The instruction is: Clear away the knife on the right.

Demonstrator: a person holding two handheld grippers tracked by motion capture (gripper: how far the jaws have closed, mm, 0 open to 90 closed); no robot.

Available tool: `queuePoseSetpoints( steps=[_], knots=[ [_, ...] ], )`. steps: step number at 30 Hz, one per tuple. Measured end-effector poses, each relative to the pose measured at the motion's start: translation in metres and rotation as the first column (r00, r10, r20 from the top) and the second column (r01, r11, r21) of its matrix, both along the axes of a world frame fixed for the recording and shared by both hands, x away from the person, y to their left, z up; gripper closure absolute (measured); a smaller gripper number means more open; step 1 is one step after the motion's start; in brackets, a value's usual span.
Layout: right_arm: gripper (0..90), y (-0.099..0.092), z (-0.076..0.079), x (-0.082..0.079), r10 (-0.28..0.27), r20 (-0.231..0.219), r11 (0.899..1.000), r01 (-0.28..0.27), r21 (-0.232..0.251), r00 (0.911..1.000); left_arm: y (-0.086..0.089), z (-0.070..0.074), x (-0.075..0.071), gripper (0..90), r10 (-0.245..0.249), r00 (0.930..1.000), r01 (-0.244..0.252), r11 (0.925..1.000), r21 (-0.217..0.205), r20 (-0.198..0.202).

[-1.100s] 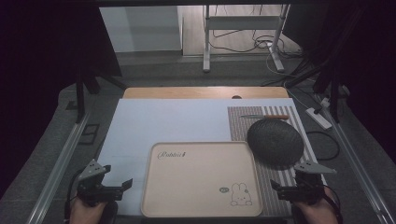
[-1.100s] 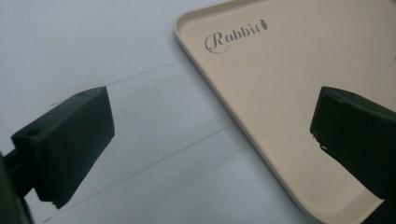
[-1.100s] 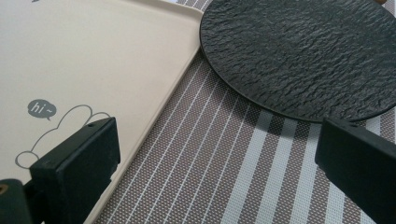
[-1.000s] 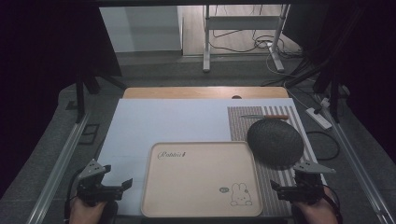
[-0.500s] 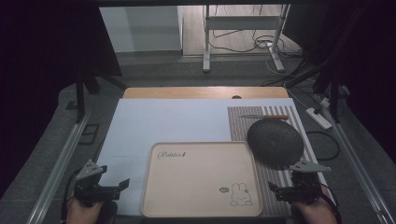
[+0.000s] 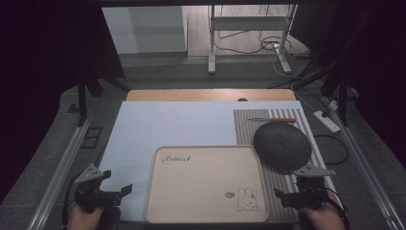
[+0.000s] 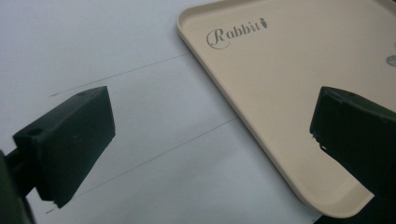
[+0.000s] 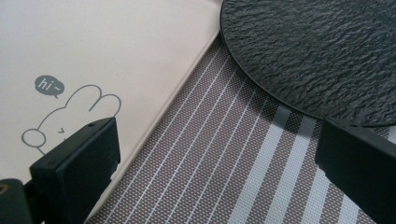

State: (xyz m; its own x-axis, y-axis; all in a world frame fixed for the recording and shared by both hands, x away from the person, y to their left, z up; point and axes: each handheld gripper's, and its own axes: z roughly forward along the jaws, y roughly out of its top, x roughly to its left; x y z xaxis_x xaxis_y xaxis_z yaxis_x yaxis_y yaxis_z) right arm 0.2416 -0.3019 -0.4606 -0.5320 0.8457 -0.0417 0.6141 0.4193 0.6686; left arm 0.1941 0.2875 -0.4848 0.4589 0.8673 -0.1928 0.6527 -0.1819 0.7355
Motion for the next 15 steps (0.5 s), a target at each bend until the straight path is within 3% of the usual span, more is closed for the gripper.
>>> queuePoseSetpoints(
  steps=[4,15],
  knots=[
    [0.2,0.0004,0.0014,0.0003,0.001,0.013,1.0,-0.001,0.007,0.9999,0.0009,-0.0003,0.0001,0.3,-0.001,1.0,0.001,1.0,-0.009,0.001],
    [0.2,0.0061,0.0037,0.0094,0.022,0.029,1.0,-0.023,0.006,0.9993,-0.0032,-0.0001,0.0004,1.0,-0.019,0.9998,0.019,0.9995,0.025,-0.001]
  ],
)
